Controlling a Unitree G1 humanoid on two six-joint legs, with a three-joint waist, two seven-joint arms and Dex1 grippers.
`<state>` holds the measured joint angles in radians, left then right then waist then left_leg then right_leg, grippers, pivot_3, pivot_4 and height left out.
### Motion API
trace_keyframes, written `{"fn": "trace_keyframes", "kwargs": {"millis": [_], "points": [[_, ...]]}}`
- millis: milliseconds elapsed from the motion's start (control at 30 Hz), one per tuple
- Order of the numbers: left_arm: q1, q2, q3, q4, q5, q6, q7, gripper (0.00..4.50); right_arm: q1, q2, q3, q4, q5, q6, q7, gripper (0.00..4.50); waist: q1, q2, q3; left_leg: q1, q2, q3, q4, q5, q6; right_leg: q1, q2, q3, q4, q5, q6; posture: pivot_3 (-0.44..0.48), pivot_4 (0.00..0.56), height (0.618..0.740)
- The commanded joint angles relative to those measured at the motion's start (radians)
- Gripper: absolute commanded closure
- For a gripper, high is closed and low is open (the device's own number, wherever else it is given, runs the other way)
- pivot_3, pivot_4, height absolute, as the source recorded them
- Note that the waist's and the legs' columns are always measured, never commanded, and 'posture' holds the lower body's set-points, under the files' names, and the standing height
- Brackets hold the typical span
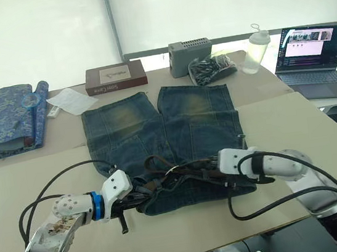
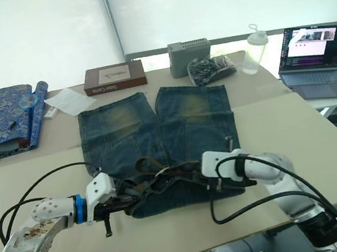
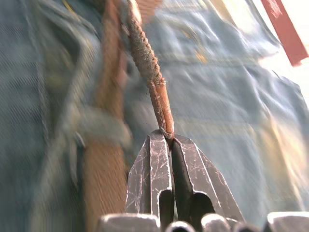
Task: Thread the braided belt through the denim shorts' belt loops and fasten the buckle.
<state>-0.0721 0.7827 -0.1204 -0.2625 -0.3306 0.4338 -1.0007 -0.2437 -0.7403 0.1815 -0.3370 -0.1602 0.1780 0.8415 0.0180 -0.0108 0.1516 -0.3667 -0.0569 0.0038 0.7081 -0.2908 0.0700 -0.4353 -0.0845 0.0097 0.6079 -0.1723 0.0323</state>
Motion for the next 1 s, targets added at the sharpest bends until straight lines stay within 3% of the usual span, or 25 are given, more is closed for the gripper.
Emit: {"fn": "trace_keyframes", "kwargs": {"millis": [33, 233, 333, 600, 767, 867, 1000], "points": [[0.021, 0.012, -0.045, 0.161, 0.126, 0.000, 0.066, 4.46, 0.033, -0.062, -0.123, -0.007, 0.011, -0.016, -0.023, 4.50, 0.001, 0.003, -0.002, 0.000, 0.000, 0.000, 0.000, 0.000, 0.000, 0.000, 0.000, 0.000, 0.000, 0.000, 0.000, 0.000, 0.150, 0.740], [0.025, 0.013, -0.053, 0.200, 0.142, -0.046, 0.070, 4.46, 0.123, -0.114, -0.293, -0.038, -0.009, 0.033, -0.098, 4.50, -0.005, 0.006, -0.003, 0.016, 0.000, 0.001, -0.012, 0.000, 0.000, 0.013, -0.002, 0.001, -0.001, -0.006, 0.003, 0.000, 0.150, 0.740], [0.019, 0.010, -0.061, 0.218, 0.152, -0.066, 0.074, 4.46, 0.168, -0.102, -0.391, -0.096, -0.036, 0.084, -0.162, 4.50, -0.005, 0.008, -0.005, 0.016, 0.000, 0.001, -0.014, 0.000, 0.000, 0.012, -0.002, 0.001, 0.001, -0.008, 0.002, 0.000, 0.150, 0.740], [0.008, 0.013, -0.078, 0.265, 0.174, -0.111, 0.073, 4.46, 0.230, -0.113, -0.467, -0.146, -0.088, 0.098, -0.235, 4.50, -0.004, 0.011, -0.007, 0.016, 0.001, 0.000, -0.014, 0.000, 0.000, 0.012, -0.002, 0.000, 0.001, -0.009, 0.005, 0.000, 0.150, 0.740], [-0.010, 0.020, -0.085, 0.293, 0.185, -0.144, 0.075, 4.46, 0.347, -0.153, -0.529, -0.151, 0.003, -0.047, -0.137, 4.50, -0.002, 0.011, -0.007, 0.015, 0.000, 0.000, -0.014, 0.000, 0.000, 0.012, -0.004, 0.000, 0.000, -0.010, 0.003, 0.000, 0.150, 0.740], [-0.024, 0.023, -0.075, 0.313, 0.183, -0.182, 0.071, 4.46, 0.473, -0.198, -0.490, -0.115, 0.018, -0.249, -0.055, 4.50, -0.005, 0.011, -0.007, 0.016, 0.002, 0.000, -0.014, 0.000, 0.000, 0.014, -0.005, 0.000, 0.000, -0.012, 0.003, 0.000, 0.150, 0.740], [-0.022, 0.014, -0.024, 0.300, 0.129, -0.245, 0.042, 4.46, 0.500, -0.218, -0.431, 0.002, -0.003, -0.425, -0.052, 4.50, -0.016, 0.011, -0.006, 0.015, 0.004, 0.001, -0.016, -0.001, -0.003, 0.014, -0.006, 0.001, 0.001, -0.013, 0.002, 0.000, 0.150, 0.740]]}}
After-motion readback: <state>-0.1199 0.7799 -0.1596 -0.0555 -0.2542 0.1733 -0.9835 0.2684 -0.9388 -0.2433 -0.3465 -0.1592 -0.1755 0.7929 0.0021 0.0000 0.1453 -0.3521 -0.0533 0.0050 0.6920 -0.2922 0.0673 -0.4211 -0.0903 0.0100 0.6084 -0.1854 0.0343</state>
